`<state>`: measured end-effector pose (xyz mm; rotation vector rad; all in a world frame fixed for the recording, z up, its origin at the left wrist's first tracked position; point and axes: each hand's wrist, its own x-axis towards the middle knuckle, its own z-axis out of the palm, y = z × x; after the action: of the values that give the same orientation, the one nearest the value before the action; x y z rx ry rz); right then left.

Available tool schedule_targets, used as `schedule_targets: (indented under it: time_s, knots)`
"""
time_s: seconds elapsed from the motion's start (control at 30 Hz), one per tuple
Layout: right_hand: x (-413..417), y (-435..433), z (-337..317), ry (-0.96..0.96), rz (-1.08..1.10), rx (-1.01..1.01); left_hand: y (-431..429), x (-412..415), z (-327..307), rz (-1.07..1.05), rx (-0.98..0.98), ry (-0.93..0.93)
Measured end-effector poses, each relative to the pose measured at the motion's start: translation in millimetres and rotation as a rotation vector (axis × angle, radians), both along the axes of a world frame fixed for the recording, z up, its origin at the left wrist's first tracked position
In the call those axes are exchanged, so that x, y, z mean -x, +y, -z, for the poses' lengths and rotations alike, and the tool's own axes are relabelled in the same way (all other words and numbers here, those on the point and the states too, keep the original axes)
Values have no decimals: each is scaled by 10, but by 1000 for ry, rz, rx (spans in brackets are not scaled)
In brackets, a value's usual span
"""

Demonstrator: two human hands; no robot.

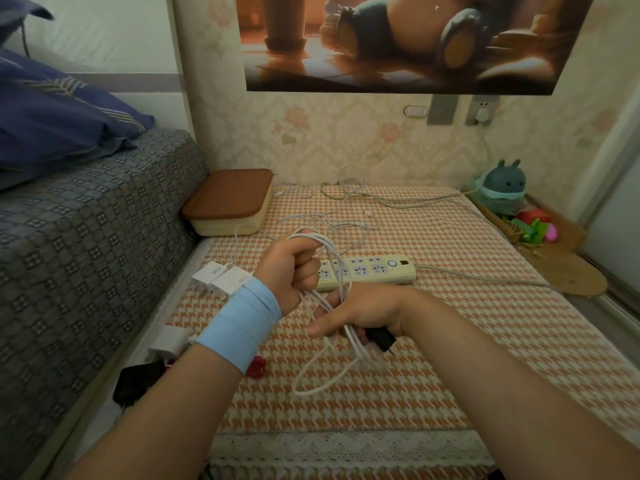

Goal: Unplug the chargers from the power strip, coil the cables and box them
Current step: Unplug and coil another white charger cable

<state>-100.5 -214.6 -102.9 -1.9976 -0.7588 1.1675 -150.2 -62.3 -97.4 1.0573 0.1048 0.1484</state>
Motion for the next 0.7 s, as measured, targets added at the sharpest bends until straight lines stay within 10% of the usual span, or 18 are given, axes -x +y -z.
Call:
schedule_targets:
  time_s: [0.27, 0.7]
  knots:
    - [-82, -45, -52, -34, -181, 96, 39, 74, -69, -37, -400, -49]
    - [-160, -191, 60, 17, 208, -224, -259, -14, 160, 22, -122, 270]
